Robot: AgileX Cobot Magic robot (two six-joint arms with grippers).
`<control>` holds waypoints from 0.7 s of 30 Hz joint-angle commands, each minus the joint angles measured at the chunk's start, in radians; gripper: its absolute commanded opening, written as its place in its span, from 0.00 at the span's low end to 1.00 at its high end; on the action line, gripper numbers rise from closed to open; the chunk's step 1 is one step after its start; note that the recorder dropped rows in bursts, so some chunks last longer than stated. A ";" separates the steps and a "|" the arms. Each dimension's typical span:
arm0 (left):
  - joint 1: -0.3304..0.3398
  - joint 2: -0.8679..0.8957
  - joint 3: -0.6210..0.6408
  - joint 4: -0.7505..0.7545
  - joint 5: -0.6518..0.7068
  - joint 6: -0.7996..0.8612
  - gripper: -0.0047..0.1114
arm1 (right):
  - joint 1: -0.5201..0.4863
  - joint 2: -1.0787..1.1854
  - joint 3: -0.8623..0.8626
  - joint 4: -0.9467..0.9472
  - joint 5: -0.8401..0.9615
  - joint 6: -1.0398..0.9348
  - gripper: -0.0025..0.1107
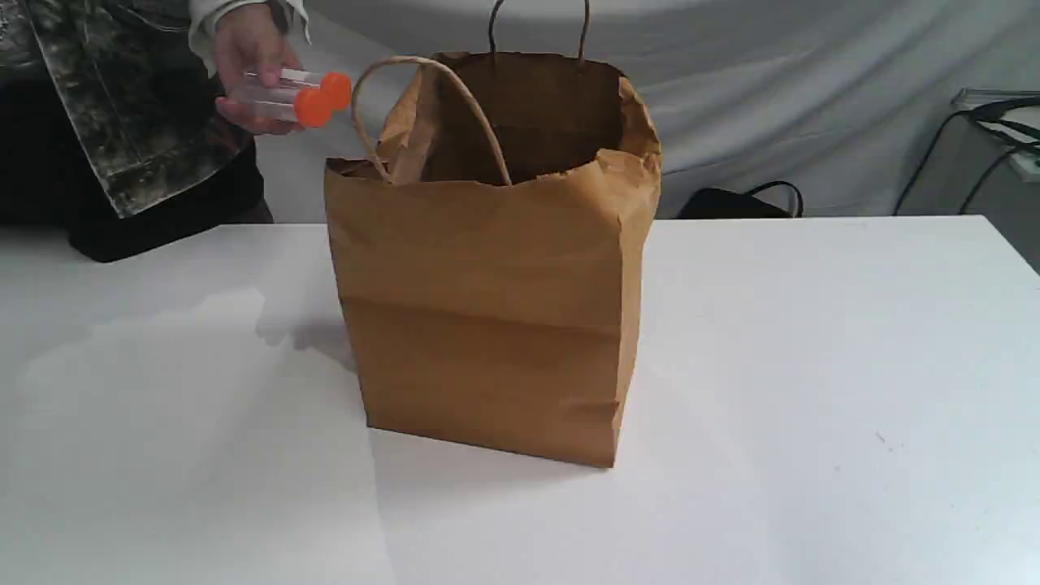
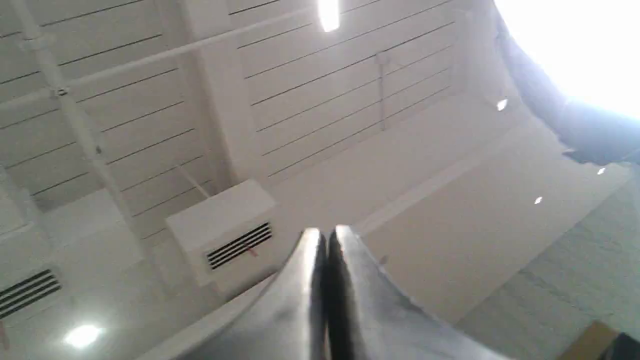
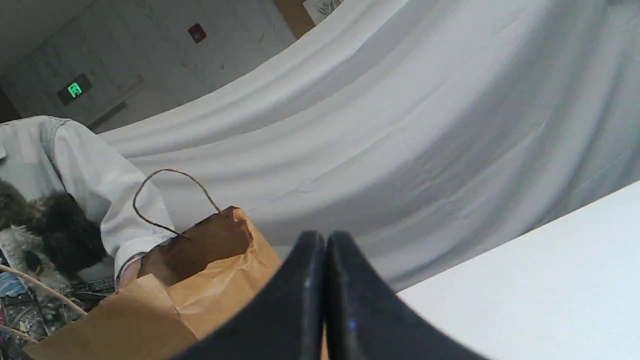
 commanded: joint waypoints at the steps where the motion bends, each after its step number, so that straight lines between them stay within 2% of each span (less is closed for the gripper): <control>1: 0.003 0.088 -0.066 -0.281 0.008 0.112 0.04 | -0.007 -0.005 0.003 -0.005 0.006 0.003 0.02; 2: 0.003 0.107 -0.095 -0.372 0.058 0.146 0.04 | -0.007 -0.005 0.003 -0.005 0.006 0.003 0.02; 4: 0.003 0.133 -0.155 -0.465 0.288 0.182 0.04 | -0.007 -0.005 0.003 -0.005 0.006 0.003 0.02; 5: 0.003 0.146 -0.200 -0.502 0.447 0.205 0.04 | -0.007 -0.005 0.003 -0.005 0.006 0.003 0.02; 8: 0.003 0.205 -0.362 -0.558 0.883 0.268 0.04 | -0.007 -0.005 0.003 -0.005 0.006 0.003 0.02; 11: 0.003 0.275 -0.515 -0.558 1.170 0.259 0.04 | -0.007 -0.005 0.003 -0.005 0.006 0.003 0.02; 17: 0.003 0.412 -0.797 -0.558 1.656 0.255 0.04 | -0.007 -0.005 0.003 -0.005 0.010 0.003 0.02; 21: 0.003 0.516 -0.966 -0.558 1.917 0.257 0.04 | -0.007 -0.005 0.003 -0.005 0.010 0.005 0.02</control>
